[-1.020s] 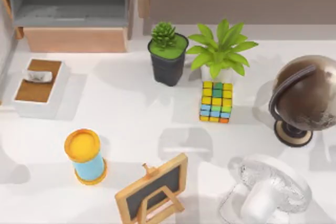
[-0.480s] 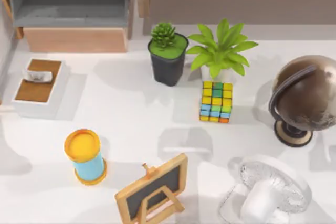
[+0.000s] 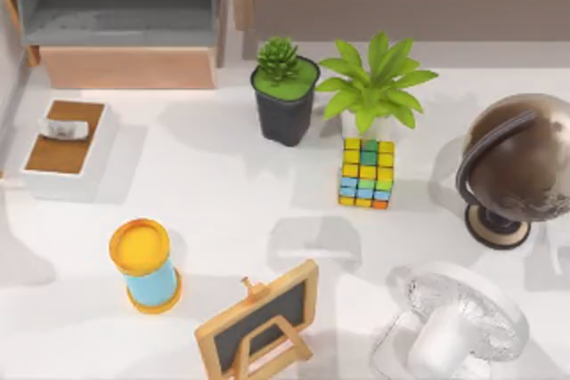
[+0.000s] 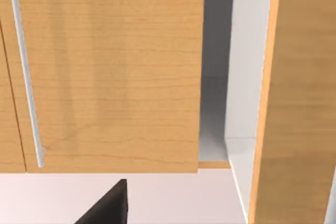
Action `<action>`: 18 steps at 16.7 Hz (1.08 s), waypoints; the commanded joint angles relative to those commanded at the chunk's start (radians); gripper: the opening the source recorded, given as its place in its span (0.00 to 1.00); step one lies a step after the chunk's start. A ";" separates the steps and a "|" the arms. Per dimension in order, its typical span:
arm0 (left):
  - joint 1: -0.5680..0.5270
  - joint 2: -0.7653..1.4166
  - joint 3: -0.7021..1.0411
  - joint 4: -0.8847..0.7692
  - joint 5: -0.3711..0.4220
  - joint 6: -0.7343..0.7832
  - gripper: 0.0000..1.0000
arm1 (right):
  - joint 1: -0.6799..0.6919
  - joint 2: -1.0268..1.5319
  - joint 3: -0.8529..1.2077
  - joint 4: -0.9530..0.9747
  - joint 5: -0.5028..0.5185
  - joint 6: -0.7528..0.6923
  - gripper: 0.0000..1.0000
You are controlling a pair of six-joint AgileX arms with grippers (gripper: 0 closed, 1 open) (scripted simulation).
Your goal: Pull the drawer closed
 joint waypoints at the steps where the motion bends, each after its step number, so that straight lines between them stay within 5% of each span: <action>1: 0.000 0.000 0.000 0.000 0.000 0.000 0.77 | 0.000 0.000 0.000 0.000 0.000 0.000 1.00; 11: 0.000 0.000 0.000 0.000 0.000 0.000 0.02 | 0.000 0.000 0.000 0.000 0.000 0.000 1.00; 18: 0.000 0.000 0.000 0.000 0.000 0.000 0.00 | 0.000 0.000 0.000 0.000 0.000 0.000 1.00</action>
